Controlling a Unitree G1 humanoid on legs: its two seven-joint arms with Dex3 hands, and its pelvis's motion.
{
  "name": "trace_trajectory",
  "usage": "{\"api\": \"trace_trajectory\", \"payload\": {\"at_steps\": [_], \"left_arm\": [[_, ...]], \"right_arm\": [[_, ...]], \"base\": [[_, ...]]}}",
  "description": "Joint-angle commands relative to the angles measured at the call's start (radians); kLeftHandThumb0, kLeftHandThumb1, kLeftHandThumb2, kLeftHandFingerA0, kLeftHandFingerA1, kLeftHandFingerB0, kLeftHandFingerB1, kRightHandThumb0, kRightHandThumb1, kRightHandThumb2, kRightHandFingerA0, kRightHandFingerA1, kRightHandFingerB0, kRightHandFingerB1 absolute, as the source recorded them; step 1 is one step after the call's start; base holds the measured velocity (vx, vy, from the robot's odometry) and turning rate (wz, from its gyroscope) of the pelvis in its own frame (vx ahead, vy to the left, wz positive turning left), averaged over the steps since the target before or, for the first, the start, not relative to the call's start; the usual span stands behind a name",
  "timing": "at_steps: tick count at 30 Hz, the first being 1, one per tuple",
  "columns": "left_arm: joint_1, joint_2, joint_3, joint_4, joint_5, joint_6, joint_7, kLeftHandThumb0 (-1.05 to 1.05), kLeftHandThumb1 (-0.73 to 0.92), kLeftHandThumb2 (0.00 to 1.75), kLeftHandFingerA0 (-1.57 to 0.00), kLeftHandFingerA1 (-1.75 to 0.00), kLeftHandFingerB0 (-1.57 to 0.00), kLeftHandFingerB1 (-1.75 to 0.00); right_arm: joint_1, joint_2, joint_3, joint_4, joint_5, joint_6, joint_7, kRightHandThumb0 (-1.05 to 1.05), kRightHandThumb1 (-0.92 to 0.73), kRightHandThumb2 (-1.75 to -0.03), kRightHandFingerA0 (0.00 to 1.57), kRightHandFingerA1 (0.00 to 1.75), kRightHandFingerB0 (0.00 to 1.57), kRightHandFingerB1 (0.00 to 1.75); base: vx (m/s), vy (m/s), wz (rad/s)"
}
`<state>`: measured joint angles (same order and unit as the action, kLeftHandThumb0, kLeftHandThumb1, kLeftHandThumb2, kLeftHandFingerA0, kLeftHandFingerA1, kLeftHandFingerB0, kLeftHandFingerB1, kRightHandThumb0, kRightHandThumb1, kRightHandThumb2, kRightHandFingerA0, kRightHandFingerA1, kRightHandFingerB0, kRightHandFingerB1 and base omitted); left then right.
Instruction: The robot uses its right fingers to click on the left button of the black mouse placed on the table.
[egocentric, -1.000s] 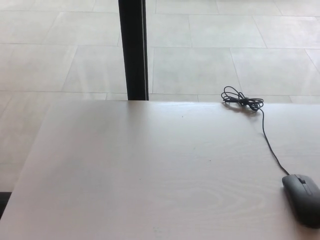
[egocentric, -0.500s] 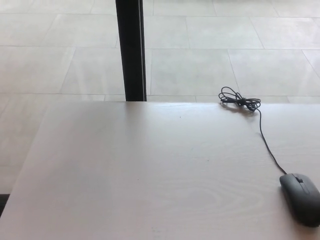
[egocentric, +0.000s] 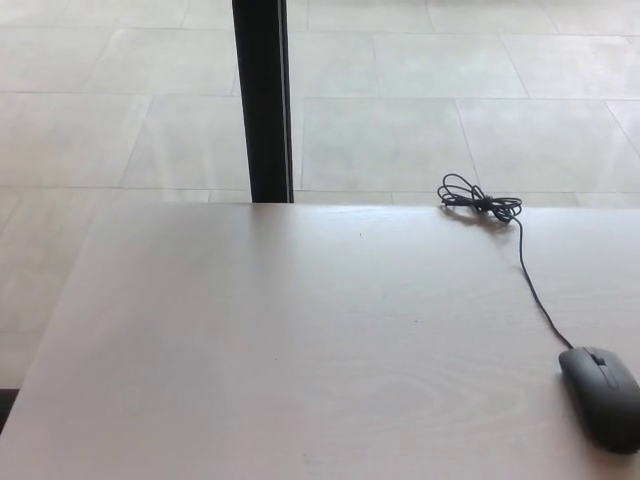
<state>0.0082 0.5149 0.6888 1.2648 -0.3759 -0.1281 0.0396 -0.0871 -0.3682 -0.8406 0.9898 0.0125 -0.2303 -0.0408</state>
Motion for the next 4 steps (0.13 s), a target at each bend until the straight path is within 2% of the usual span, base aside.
{"api": "trace_trajectory", "payload": {"at_steps": [1, 2, 4], "left_arm": [[0.002, 0.006, -0.004, 0.005, -0.003, -0.021, 0.002, -0.63, 0.59, 0.58, -0.80, -0.63, -0.59, -0.51], [-0.002, 0.007, 0.008, 0.008, -0.017, -0.009, 0.000, -0.62, 0.57, 0.57, -0.83, -0.65, -0.58, -0.51], [-0.001, 0.008, -0.001, 0.007, -0.008, -0.011, 0.000, -0.63, 0.57, 0.58, -0.83, -0.66, -0.56, -0.51]], "right_arm": [[-0.023, 0.002, -0.019, 0.052, 0.141, 0.037, -0.015, -0.66, -0.60, -0.93, 0.50, 0.59, 0.32, 0.51], [-0.018, 0.003, -0.004, 0.051, 0.133, 0.028, -0.024, -0.62, -0.74, -0.62, 0.54, 0.49, 0.39, 0.38], [-0.016, 0.001, 0.005, 0.062, 0.155, 0.039, 0.012, -0.56, -0.72, -0.61, 0.49, 0.49, 0.41, 0.37]], "base": [[0.00, 0.000, 0.00], [0.00, 0.000, 0.00], [0.00, 0.000, 0.00]]}}
